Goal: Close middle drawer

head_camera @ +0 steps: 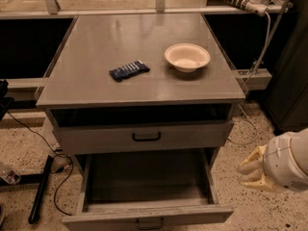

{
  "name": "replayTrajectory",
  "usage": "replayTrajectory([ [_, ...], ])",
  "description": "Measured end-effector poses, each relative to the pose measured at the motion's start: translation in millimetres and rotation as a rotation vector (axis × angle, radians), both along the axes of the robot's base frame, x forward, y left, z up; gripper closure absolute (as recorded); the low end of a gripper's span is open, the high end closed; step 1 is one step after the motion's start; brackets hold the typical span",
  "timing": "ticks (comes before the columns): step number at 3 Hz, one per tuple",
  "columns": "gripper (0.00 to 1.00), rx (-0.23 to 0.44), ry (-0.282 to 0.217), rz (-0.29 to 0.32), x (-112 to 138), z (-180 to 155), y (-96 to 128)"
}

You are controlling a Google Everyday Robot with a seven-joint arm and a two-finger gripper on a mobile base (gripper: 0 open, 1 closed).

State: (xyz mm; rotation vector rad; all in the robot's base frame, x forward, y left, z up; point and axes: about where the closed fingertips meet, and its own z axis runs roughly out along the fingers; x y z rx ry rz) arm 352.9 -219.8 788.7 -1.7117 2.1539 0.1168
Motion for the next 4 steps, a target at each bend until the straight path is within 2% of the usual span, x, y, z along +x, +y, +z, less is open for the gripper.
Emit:
replayTrajectory([
  [1,0.9,0.0,0.0,0.0,0,0,0],
  [2,1.0,0.02,0.041,0.012,-4,-32,13],
  [3,1.0,0.023,0.093,0.019,-8,-97,29],
  [4,1.0,0.033,0.065,0.043,-14,-153,38],
])
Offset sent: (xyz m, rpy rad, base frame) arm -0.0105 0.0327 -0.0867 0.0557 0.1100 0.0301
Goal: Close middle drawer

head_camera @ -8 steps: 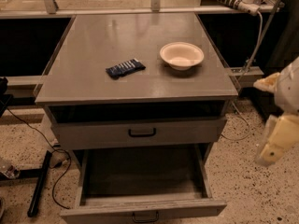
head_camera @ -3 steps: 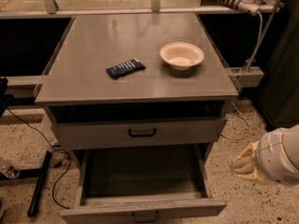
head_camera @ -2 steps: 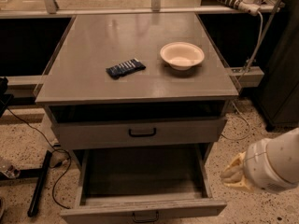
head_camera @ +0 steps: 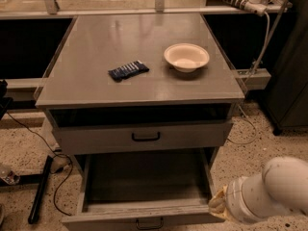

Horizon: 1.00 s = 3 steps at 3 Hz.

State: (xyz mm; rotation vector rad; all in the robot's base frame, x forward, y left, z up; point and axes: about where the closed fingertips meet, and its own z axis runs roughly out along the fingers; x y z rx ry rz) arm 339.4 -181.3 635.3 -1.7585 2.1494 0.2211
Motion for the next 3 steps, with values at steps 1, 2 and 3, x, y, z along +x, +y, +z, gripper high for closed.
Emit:
replayTrajectory([
  [1,1.0,0.037,-0.091,0.01,8,-37,-2],
  [2,1.0,0.135,-0.125,-0.035,21,-71,-17],
  [3,1.0,0.134,-0.125,-0.035,21,-70,-17],
])
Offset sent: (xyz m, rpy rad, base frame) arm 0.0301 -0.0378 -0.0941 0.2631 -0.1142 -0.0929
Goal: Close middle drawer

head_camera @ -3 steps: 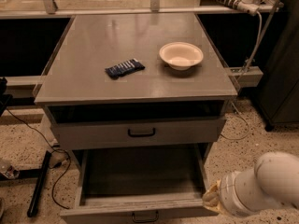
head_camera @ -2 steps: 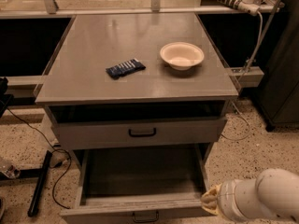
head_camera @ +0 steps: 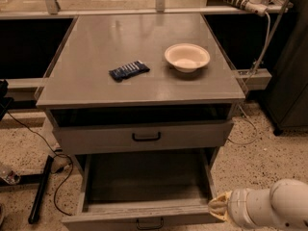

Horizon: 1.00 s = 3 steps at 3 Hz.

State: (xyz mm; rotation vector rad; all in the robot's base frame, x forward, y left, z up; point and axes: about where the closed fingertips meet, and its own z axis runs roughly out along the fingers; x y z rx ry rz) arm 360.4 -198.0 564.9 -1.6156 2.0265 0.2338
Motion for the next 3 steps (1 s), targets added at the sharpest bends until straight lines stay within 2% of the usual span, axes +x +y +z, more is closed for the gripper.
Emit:
replayTrajectory([
  [1,1.0,-0.028,-0.003,0.015,-3,-15,6],
  [3,1.0,-0.07,0.029,0.006,7,-92,14],
])
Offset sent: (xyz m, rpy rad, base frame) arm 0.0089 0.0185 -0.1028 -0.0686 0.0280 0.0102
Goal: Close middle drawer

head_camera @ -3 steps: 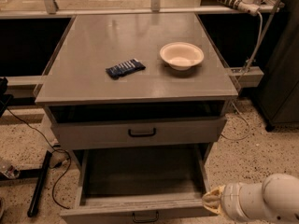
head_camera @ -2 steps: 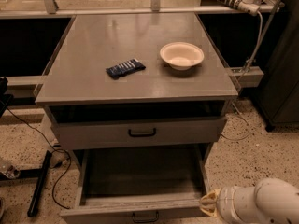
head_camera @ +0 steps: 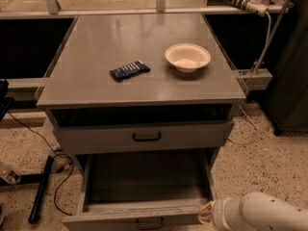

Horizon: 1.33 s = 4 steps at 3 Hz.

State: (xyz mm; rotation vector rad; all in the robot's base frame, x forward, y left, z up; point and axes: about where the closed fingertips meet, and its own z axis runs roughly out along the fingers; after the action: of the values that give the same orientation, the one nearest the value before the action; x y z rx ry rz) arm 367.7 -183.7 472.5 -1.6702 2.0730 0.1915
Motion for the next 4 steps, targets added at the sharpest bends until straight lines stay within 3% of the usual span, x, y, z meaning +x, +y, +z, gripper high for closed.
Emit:
replayTrajectory([
  [1,1.0,-0.014,0.011,0.001,4,-30,3],
  [3,1.0,0.001,0.002,0.037,0,-57,16],
  [4,0.81,0.002,0.002,0.038,0,-57,17],
])
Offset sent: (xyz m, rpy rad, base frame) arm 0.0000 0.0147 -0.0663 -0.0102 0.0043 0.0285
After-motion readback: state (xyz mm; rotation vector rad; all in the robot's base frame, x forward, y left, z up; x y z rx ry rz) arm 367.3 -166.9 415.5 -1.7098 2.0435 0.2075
